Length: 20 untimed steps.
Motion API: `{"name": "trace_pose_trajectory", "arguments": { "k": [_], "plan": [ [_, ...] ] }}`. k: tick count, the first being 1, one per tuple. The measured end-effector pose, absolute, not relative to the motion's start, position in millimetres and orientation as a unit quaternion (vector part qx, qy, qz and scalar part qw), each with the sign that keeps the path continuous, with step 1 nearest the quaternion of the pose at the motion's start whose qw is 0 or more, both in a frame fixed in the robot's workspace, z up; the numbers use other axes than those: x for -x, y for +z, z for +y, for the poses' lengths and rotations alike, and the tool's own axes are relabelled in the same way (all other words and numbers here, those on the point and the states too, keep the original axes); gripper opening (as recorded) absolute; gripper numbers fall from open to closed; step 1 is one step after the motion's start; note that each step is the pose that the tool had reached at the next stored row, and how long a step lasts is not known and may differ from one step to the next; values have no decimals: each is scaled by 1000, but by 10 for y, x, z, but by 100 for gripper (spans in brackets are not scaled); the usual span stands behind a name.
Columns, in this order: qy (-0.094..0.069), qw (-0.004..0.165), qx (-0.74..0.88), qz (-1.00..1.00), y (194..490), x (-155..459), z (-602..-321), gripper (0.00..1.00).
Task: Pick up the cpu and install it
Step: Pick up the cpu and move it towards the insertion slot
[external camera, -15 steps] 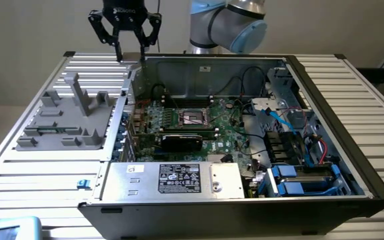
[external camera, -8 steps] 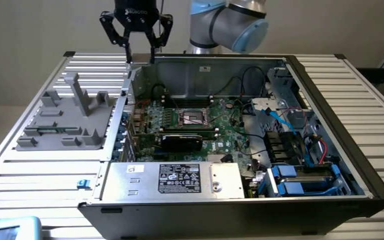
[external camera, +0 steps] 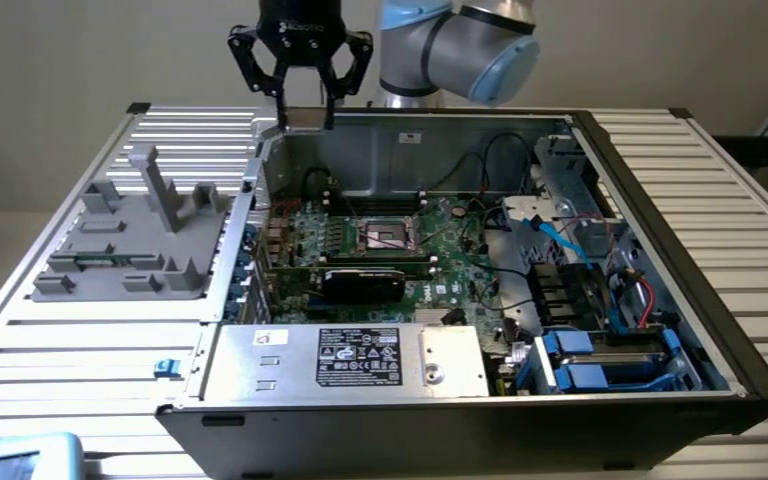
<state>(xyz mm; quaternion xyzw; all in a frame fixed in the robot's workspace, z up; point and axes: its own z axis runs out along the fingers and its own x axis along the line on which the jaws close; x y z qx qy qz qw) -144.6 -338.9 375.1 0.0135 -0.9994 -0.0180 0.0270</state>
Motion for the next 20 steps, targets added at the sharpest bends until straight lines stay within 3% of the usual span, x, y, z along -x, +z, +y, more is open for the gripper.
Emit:
{"name": "trace_pose_trajectory", "arguments": {
  "k": [20],
  "plan": [
    [-18, 17, -14, -1000, 3573, 978, -3395, 56]
  ]
}}
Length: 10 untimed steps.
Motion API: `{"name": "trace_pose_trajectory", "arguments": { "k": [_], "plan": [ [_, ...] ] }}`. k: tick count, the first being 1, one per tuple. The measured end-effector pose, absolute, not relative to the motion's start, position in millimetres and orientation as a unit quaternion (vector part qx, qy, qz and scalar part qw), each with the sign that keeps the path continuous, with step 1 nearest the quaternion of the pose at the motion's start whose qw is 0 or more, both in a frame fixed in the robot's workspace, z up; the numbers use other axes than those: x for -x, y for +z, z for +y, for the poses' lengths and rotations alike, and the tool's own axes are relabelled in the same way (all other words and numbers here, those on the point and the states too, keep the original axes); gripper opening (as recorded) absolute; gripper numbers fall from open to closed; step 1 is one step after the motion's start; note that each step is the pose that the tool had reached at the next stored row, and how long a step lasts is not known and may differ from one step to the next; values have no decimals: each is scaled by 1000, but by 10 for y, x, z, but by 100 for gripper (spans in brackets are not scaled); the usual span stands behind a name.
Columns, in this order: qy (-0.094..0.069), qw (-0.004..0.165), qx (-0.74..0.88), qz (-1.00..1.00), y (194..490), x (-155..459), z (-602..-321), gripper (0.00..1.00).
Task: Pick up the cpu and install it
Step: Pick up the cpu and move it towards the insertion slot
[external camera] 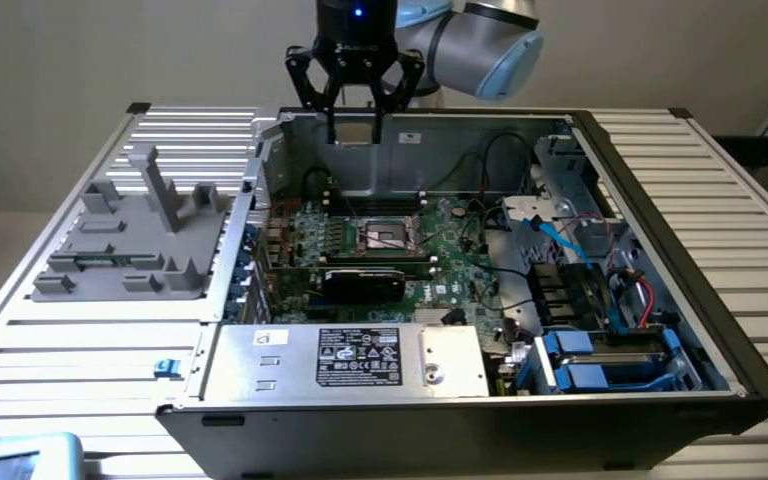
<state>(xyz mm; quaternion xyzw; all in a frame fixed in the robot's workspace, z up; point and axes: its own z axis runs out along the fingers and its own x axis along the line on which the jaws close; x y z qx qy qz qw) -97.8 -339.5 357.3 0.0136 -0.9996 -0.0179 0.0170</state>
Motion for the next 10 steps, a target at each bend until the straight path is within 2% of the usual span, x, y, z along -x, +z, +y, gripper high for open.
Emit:
{"name": "trace_pose_trajectory", "arguments": {
  "k": [10],
  "plan": [
    [-18, 15, -13, -1000, 3507, 754, -3396, 56]
  ]
}}
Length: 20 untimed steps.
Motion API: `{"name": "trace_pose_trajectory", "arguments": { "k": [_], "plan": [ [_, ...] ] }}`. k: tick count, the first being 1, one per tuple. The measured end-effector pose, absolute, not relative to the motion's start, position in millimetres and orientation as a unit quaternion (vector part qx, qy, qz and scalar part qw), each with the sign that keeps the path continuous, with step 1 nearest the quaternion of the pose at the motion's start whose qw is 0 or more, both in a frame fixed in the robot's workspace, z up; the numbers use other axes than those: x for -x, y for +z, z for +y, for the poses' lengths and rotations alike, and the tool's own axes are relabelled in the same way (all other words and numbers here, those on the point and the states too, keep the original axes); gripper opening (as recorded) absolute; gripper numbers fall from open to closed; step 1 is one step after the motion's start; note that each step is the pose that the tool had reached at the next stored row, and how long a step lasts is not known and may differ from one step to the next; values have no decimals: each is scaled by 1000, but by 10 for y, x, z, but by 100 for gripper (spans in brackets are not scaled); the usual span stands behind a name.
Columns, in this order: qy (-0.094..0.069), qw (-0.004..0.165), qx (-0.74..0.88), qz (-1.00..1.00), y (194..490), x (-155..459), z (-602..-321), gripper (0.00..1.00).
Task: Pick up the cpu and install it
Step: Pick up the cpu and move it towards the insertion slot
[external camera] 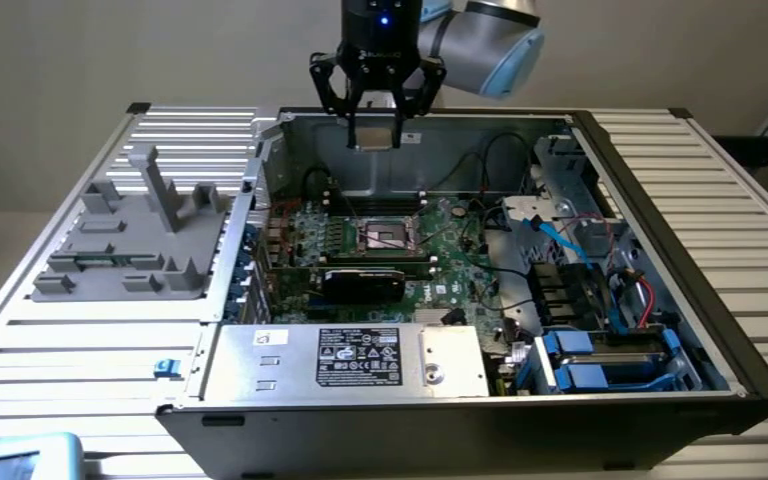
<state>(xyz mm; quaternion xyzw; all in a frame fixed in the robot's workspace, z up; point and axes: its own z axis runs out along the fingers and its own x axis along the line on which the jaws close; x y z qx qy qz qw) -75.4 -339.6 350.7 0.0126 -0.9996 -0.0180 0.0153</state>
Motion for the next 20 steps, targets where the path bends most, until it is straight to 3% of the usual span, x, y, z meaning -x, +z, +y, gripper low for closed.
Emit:
{"name": "trace_pose_trajectory", "arguments": {
  "k": [20],
  "plan": [
    [-19, 15, -8, -1000, 3364, 601, -3278, 56]
  ]
}}
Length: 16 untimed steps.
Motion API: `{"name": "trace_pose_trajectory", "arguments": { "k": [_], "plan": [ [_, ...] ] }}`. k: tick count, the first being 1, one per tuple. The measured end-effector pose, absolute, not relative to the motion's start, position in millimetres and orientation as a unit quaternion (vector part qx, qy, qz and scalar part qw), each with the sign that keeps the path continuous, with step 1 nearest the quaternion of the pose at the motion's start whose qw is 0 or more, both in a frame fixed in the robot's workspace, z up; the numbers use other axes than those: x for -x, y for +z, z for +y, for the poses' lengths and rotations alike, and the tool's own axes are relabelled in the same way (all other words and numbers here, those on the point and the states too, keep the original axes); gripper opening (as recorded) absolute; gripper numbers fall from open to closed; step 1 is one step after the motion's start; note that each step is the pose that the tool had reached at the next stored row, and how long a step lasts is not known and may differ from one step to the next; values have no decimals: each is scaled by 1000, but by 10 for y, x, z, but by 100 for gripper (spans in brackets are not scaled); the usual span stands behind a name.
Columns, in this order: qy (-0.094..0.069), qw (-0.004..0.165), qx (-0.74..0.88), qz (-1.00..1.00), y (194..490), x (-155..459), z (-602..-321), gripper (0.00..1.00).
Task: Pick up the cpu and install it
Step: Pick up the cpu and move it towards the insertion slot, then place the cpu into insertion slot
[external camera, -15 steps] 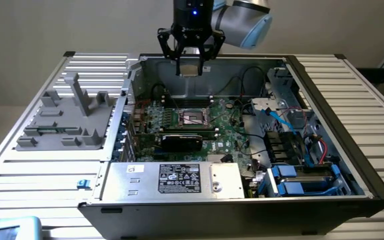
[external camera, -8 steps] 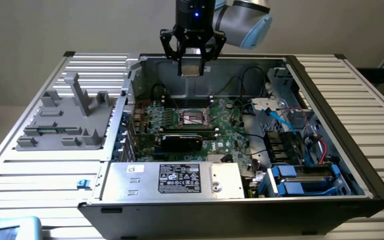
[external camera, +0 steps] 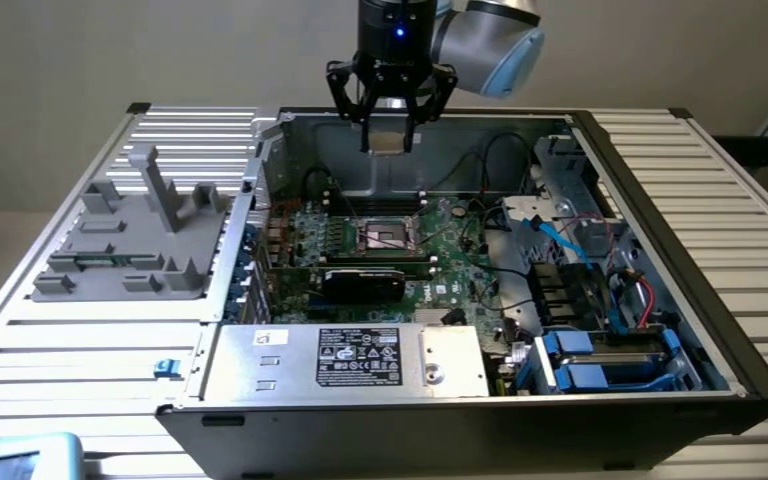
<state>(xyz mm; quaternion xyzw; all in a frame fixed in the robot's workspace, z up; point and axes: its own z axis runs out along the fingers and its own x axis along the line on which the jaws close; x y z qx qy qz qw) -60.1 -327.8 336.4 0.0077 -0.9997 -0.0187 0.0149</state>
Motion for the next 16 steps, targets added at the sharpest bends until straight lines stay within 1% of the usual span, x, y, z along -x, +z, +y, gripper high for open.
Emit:
{"name": "trace_pose_trajectory", "arguments": {
  "k": [16],
  "plan": [
    [-19, 15, -7, -1000, 3363, 600, -3278, 56]
  ]
}}
